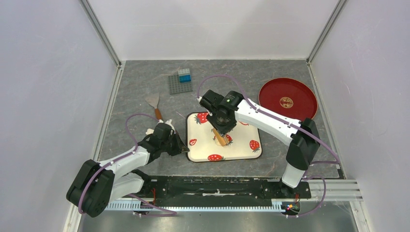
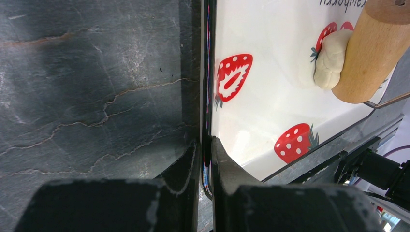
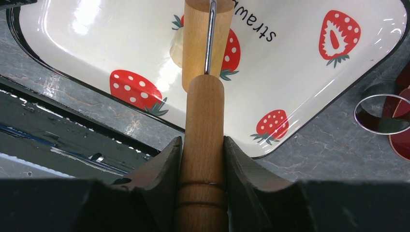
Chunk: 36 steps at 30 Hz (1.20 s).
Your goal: Roll out the dumpling wrappers from the dough
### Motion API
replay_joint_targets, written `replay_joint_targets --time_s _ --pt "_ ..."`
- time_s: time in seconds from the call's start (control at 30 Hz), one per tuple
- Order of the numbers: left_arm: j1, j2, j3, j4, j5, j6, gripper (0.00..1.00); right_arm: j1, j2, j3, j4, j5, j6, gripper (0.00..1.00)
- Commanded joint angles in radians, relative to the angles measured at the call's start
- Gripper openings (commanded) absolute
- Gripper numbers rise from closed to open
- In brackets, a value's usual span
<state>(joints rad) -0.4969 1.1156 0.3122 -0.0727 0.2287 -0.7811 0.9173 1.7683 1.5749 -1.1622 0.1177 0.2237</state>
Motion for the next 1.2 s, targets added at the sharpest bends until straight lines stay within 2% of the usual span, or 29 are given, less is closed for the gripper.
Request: replay_joint_targets --time_s 0.0,0.6,1.17 --pt "0.001 0.037 -0.028 -0.099 -0.069 -0.005 0.02 0.034 0.124 -0.083 0.138 -0.267 0.035 0.00" --pt "0.001 0.037 -0.028 -0.099 -0.069 -0.004 0.02 0.034 0.216 -0.049 0.150 -0.294 0.002 0.00" --pt "0.001 0.036 -0.028 -0.098 -0.069 -0.004 0.02 0.031 0.139 -0.208 0.232 -0.345 0.015 0.00"
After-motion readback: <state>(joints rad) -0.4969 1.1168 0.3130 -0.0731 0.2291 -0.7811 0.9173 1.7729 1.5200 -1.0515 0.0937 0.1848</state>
